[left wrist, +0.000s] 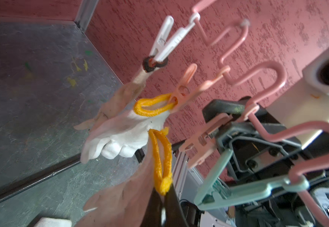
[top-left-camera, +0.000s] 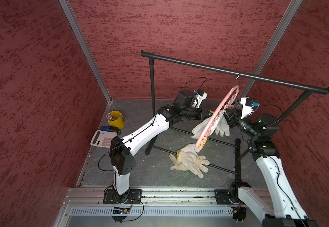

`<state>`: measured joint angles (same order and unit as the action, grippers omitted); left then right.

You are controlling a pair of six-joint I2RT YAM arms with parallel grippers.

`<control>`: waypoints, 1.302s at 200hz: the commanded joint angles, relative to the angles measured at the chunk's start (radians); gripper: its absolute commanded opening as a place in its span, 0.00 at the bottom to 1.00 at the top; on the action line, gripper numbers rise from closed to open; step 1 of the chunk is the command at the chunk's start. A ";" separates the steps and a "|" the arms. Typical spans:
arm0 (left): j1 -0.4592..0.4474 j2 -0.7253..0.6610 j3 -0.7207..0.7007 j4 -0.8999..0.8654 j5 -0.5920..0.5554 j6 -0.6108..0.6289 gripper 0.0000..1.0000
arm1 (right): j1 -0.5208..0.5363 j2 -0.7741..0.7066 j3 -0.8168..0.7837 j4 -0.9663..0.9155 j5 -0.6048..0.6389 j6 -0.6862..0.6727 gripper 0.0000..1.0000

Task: Clip the gloves onto a hanger to dry
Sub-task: Open the clamp at the hanger, then clamp the glove onto the hanger.

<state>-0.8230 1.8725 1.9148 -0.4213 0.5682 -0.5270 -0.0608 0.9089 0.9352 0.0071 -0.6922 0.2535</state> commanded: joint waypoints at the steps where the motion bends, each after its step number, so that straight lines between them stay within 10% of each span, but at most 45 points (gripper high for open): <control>1: -0.012 0.028 0.022 -0.008 0.157 0.073 0.00 | -0.003 -0.007 0.039 0.033 -0.027 0.010 0.16; 58: -0.039 0.141 0.187 -0.067 0.271 0.105 0.00 | -0.003 -0.014 0.035 0.048 -0.033 0.022 0.16; 260: 0.000 0.076 0.095 0.084 0.205 0.112 0.00 | -0.003 -0.061 -0.014 0.081 -0.057 0.062 0.16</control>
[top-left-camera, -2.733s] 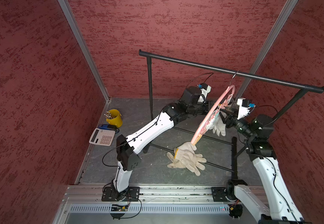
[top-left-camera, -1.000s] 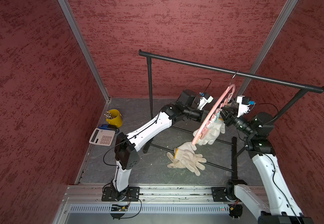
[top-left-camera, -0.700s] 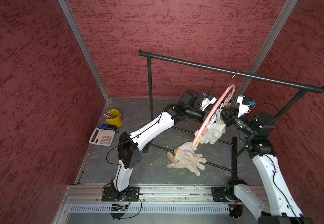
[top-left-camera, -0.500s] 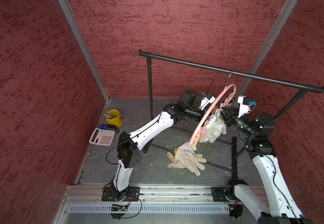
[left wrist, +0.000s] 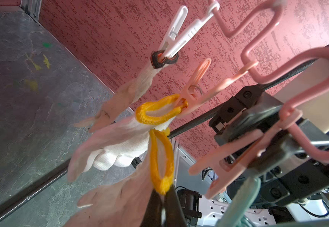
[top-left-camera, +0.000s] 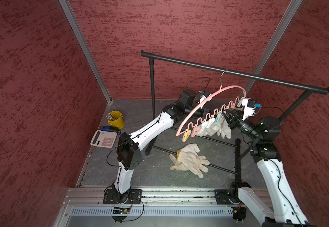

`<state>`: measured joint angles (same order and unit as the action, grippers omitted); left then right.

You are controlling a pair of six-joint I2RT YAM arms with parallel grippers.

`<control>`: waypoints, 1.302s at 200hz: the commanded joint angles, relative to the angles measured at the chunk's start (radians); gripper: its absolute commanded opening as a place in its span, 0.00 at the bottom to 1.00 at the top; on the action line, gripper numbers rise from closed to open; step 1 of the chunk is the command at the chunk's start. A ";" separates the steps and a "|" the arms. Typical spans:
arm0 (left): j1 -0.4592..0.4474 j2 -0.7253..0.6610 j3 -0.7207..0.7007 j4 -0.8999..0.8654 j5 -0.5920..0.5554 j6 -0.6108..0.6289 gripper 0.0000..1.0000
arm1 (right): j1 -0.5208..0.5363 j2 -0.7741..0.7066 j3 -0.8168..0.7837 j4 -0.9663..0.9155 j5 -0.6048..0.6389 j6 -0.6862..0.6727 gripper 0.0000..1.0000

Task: Clip the gloves onto a hanger to dry
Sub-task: Clamp the glove onto the hanger.

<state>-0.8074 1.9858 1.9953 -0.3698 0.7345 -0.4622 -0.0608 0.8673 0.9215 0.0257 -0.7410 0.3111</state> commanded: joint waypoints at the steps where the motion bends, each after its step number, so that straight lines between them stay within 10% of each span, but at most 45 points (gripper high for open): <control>1: -0.017 -0.037 0.013 0.032 0.042 0.050 0.00 | -0.003 -0.018 0.000 0.062 -0.007 0.005 0.16; 79: -0.003 -0.157 -0.233 0.251 0.155 0.107 0.00 | -0.002 -0.010 -0.003 0.086 -0.013 0.019 0.16; 260: 0.019 -0.131 -0.255 0.279 0.100 0.138 0.00 | -0.003 -0.033 -0.023 0.126 -0.046 0.076 0.16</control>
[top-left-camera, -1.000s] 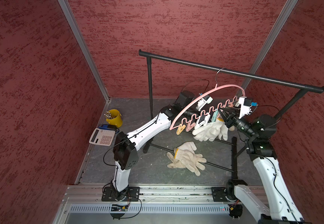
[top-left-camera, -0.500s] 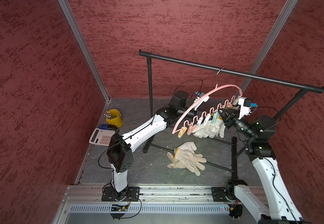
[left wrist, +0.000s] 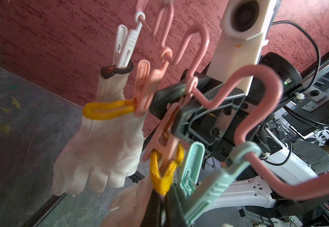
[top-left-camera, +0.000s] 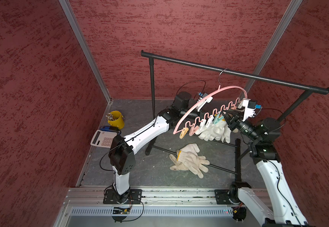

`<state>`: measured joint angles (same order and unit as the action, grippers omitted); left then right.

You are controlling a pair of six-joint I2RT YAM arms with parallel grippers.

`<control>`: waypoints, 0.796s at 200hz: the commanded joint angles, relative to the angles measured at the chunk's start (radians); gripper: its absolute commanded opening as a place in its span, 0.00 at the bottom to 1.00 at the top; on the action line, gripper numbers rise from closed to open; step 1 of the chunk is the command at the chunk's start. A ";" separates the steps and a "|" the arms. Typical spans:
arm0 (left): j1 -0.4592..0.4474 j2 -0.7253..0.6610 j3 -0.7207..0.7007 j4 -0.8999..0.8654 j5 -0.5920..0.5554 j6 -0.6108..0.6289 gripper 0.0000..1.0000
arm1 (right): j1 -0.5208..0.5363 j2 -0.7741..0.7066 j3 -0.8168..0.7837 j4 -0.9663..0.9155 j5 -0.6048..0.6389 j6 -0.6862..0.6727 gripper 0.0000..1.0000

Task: Clip the gloves onto a hanger to dry
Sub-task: Clamp the glove onto the hanger.

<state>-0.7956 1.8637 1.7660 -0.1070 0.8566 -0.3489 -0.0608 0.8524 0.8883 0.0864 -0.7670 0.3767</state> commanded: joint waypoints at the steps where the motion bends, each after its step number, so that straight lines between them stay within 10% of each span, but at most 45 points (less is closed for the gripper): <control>1: 0.007 -0.009 -0.026 0.016 -0.022 0.025 0.00 | -0.003 -0.019 0.010 0.065 -0.020 0.010 0.16; 159: 0.002 0.002 0.001 0.034 -0.035 0.019 0.00 | -0.002 -0.022 -0.010 0.082 -0.032 0.027 0.16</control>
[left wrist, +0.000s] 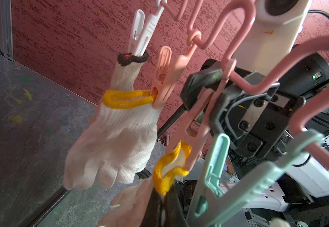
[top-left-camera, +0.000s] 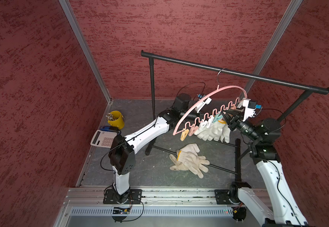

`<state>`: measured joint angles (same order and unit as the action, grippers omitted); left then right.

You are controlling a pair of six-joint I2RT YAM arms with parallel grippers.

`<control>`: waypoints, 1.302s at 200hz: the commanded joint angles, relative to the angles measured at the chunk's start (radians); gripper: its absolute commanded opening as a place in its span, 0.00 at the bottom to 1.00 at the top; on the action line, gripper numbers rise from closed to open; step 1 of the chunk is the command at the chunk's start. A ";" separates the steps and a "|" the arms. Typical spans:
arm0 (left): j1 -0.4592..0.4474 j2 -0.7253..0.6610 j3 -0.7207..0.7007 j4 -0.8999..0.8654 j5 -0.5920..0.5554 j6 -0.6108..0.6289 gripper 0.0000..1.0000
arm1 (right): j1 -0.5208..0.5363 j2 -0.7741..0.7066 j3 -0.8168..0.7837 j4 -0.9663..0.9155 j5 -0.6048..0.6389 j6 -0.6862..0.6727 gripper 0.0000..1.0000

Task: Clip the gloves onto a hanger to dry
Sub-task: Clamp the glove onto the hanger.

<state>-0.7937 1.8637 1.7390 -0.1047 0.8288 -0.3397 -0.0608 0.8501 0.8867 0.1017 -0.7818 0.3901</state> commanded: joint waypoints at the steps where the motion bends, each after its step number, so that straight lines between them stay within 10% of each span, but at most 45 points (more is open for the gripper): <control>1: 0.000 0.002 0.030 0.033 -0.007 0.009 0.00 | -0.003 -0.019 -0.010 0.067 -0.017 0.014 0.16; 96: -0.025 -0.011 0.083 0.009 -0.014 0.011 0.00 | -0.002 -0.032 -0.028 0.062 -0.007 0.010 0.18; 157: -0.026 -0.015 0.068 -0.002 -0.032 0.018 0.00 | -0.004 -0.040 0.007 -0.032 0.053 -0.054 0.64; 202: -0.007 -0.059 -0.030 0.006 -0.206 0.029 0.51 | -0.003 -0.061 0.031 -0.121 0.093 -0.094 0.83; 260: 0.075 -0.215 -0.253 0.006 -0.556 0.051 0.68 | -0.003 -0.190 0.039 -0.305 0.304 -0.085 0.91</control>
<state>-0.7563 1.7359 1.5471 -0.1078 0.4652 -0.3126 -0.0620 0.7185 0.8871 -0.1020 -0.6254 0.3069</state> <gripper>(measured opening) 0.667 0.899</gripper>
